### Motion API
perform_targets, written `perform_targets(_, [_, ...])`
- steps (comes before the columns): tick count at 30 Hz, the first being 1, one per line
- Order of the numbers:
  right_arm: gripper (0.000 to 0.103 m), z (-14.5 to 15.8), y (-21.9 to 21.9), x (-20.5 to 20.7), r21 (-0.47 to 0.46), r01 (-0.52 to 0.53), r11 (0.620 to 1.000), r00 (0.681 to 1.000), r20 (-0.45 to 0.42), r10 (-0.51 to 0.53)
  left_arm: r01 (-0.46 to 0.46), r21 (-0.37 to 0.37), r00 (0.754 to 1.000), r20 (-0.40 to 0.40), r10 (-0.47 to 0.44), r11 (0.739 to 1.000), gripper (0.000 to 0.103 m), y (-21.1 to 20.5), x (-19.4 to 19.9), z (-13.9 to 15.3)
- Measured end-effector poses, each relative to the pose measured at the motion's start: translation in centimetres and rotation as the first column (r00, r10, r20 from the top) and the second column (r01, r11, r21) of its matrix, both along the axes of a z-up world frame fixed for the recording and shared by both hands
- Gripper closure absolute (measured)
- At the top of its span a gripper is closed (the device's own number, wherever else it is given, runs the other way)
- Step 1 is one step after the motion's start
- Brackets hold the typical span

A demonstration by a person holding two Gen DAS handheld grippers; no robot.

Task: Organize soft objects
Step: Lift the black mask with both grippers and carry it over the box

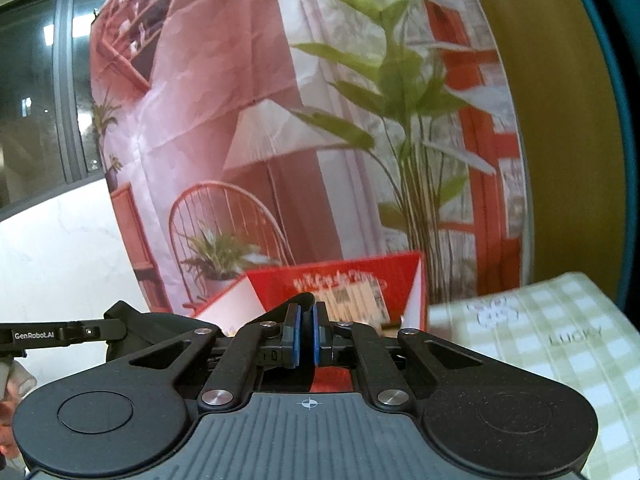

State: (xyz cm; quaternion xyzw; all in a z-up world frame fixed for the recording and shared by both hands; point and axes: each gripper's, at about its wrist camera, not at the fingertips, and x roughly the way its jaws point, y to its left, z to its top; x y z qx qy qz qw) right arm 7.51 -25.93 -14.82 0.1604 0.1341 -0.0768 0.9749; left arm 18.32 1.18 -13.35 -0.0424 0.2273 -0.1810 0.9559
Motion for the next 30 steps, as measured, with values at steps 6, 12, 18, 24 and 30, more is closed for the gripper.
perform_targets(6, [0.097,2.1,-1.1,2.4,-0.037,-0.003,0.999,1.000,0.015,0.004,-0.002,-0.021,1.000,0.011,0.002,1.000,0.096,-0.4,2.5,1.6])
perform_targets(12, [0.097,2.8,-2.8,5.4,-0.051,0.008,0.999,1.000,-0.001,-0.008,-0.010,-0.010,1.000,0.015,0.010,1.000,0.096,-0.9,5.6,2.0])
perform_targets(18, [0.097,2.7,-4.2,9.2,-0.046,0.016,0.999,0.999,-0.032,-0.018,0.008,0.037,1.000,-0.009,-0.008,0.999,0.096,-1.9,9.2,1.3])
perform_targets(24, [0.097,1.1,-4.7,12.8,-0.077,0.017,0.997,0.994,-0.102,-0.025,0.006,0.079,1.000,-0.016,-0.005,0.997,0.097,-3.1,12.2,0.0])
perform_targets(30, [0.098,-0.3,-5.1,16.5,-0.128,0.020,0.992,0.986,-0.159,-0.041,-0.001,0.126,1.000,0.006,0.001,0.992,0.097,-4.1,15.2,-0.3])
